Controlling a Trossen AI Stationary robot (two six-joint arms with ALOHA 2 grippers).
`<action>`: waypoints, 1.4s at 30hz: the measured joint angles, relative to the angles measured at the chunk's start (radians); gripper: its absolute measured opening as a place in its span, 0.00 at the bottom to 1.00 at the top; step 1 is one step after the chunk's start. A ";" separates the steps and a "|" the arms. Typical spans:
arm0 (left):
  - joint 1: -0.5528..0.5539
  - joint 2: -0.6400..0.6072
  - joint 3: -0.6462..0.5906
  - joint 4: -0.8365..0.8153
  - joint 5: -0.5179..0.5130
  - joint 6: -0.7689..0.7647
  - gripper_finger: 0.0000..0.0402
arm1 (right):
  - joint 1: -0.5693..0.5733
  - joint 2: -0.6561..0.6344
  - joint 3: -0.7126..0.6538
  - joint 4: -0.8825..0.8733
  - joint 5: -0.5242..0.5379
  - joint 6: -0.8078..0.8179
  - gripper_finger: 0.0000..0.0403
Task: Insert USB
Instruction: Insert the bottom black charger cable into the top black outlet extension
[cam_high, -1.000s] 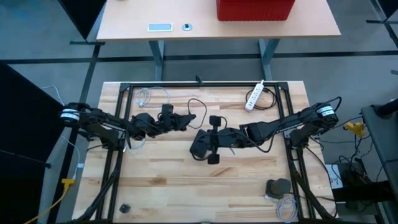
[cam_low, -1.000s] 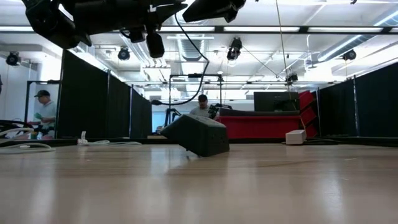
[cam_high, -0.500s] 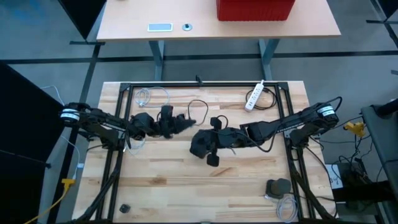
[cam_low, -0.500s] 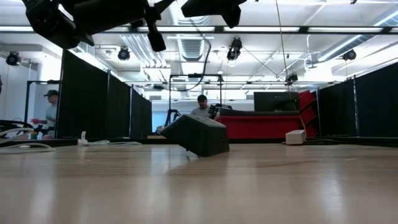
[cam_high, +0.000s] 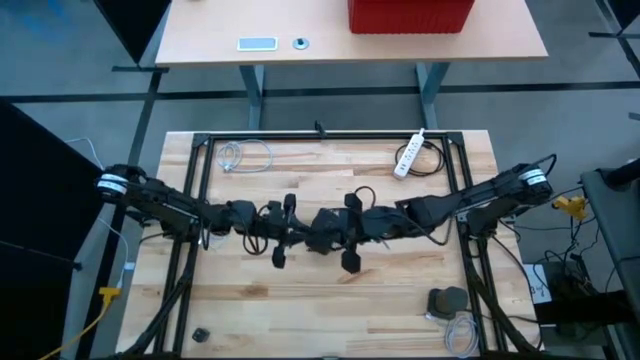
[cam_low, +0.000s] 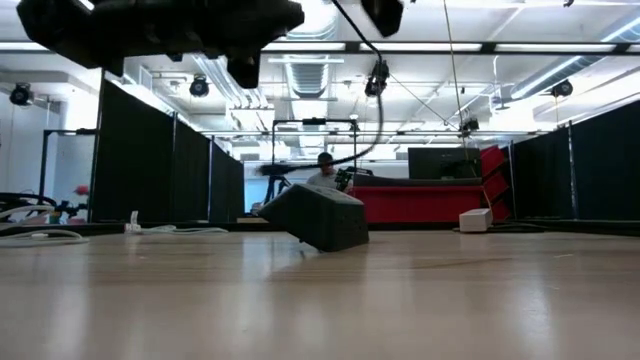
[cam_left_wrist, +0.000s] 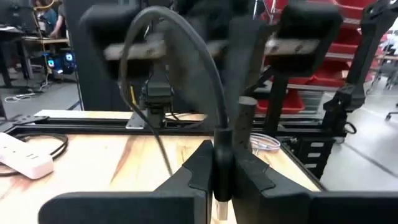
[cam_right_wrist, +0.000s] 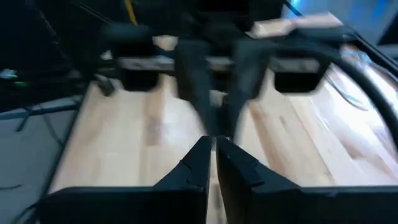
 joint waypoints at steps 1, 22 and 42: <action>0.000 0.000 0.000 -0.005 -0.003 0.001 0.05 | -0.007 0.009 0.000 0.004 -0.005 0.000 0.07; -0.009 0.016 0.000 -0.083 -0.069 0.001 0.05 | -0.034 0.064 0.038 0.082 -0.007 -0.044 0.29; -0.010 0.011 0.000 -0.082 -0.065 -0.034 0.07 | -0.034 0.056 0.042 0.047 -0.045 -0.039 0.00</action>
